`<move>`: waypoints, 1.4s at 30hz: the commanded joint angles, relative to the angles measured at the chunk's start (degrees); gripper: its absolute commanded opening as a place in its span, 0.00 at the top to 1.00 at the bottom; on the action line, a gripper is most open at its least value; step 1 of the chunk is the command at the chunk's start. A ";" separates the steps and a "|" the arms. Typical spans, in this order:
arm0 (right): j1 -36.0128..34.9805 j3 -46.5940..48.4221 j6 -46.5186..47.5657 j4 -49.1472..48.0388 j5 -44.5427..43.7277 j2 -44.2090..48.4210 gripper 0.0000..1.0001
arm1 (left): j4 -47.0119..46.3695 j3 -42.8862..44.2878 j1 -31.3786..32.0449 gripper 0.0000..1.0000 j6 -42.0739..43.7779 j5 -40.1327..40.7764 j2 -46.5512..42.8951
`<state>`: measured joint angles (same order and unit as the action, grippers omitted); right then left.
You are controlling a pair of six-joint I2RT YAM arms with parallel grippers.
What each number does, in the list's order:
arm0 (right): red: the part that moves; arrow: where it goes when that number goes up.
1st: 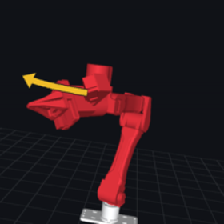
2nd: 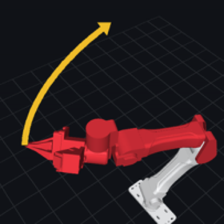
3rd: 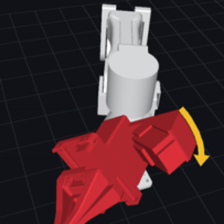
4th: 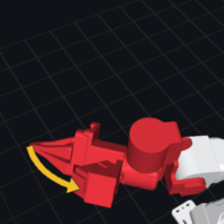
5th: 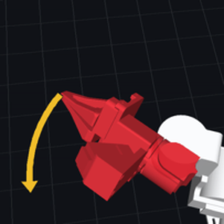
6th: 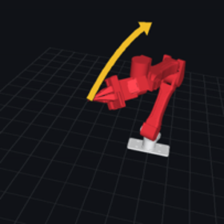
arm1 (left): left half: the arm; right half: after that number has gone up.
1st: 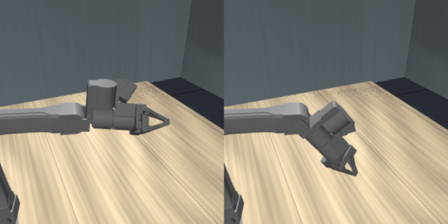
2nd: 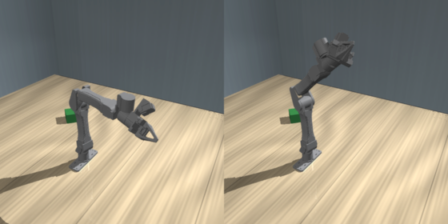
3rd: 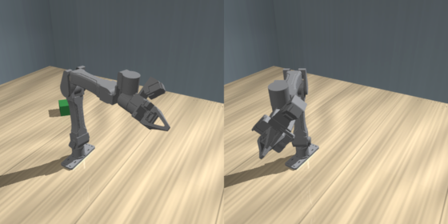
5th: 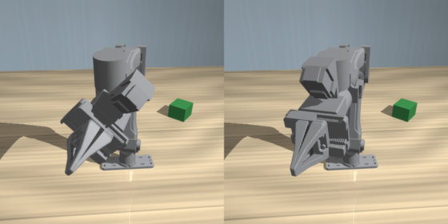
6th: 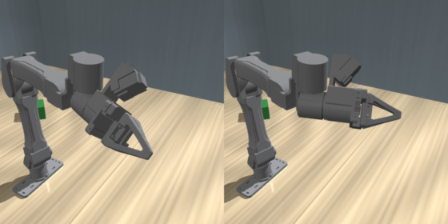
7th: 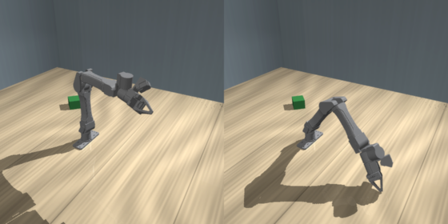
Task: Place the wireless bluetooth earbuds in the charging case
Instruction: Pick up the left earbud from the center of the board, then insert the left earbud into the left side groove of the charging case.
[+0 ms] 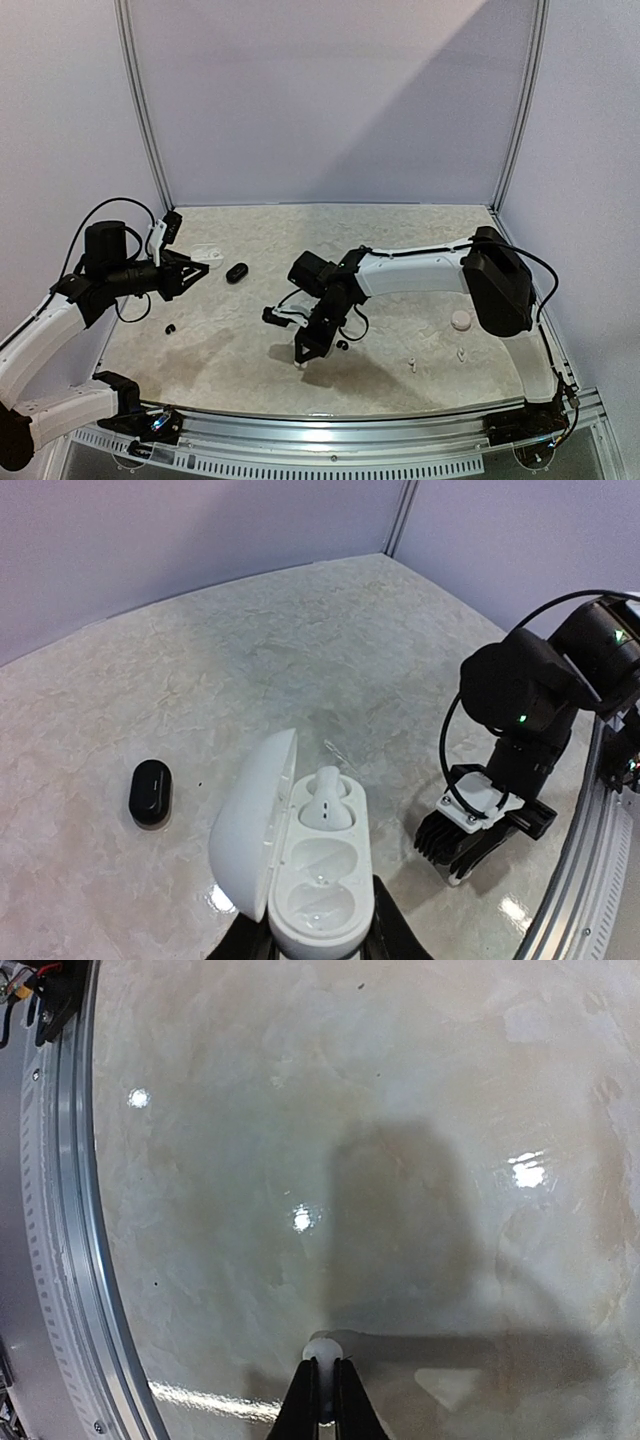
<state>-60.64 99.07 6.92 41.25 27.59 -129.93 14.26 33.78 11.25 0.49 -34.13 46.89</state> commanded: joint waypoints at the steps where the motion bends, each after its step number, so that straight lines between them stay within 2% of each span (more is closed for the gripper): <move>1: -0.58 -0.72 -0.19 2.72 -0.07 3.22 1.00 | 0.34 -0.72 0.62 1.00 2.71 -2.41 -0.58; 7: 1.65 0.52 -3.49 -0.04 -4.27 13.18 1.00 | 0.34 -1.16 0.62 1.00 8.38 -10.50 -2.28; 12: 1.79 6.86 -4.35 -1.96 -10.33 21.30 1.00 | -1.20 -1.74 1.74 1.00 10.69 -19.51 -3.28; 17: -1.59 12.59 -0.94 -5.99 -13.39 24.65 1.00 | -2.76 -1.52 5.34 1.00 12.36 -21.74 -3.64; 25: -7.72 21.02 3.23 -8.57 -8.97 21.17 1.00 | -1.96 0.65 10.41 1.00 16.98 -21.94 -2.34; 34: -10.90 27.20 9.05 -1.66 -11.68 13.80 1.00 | 1.69 2.49 13.33 1.00 21.66 -20.30 -1.90; 42: -11.21 27.50 12.24 1.51 -14.79 11.93 1.00 | 3.44 2.95 14.22 1.00 23.29 -19.98 -2.06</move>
<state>-71.33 124.79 16.69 39.90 15.16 -116.92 15.88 35.31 24.32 21.91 -54.54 44.64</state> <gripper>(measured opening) 0.048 0.236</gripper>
